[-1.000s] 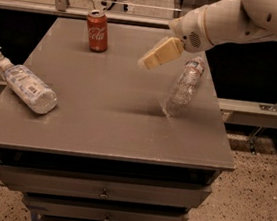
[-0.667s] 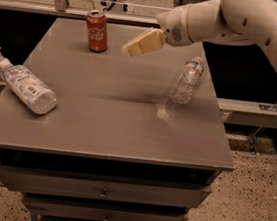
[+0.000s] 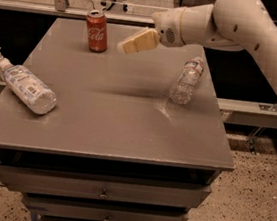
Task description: Move coke can near water bottle
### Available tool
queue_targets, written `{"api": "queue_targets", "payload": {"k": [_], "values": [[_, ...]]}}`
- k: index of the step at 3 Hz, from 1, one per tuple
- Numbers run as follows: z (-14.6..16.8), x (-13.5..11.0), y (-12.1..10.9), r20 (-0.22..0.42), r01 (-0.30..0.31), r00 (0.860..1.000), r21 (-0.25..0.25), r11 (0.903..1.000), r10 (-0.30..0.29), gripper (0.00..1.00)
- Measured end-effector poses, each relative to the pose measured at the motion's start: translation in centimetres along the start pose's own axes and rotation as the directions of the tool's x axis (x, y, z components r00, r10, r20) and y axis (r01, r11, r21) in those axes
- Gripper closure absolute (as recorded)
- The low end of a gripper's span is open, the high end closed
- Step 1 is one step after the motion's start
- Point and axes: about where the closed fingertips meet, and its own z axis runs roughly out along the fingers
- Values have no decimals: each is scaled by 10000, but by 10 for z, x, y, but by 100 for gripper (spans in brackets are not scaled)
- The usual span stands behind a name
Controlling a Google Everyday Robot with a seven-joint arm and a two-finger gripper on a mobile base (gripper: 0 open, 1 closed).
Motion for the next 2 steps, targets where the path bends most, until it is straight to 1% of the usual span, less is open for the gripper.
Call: {"api": "queue_targets", "payload": {"k": [1, 2], "values": [[46, 5, -25, 641, 10, 9979, -14, 10000, -9, 0], [87, 4, -51, 1101, -34, 9939, -131, 9999, 48, 0]]}}
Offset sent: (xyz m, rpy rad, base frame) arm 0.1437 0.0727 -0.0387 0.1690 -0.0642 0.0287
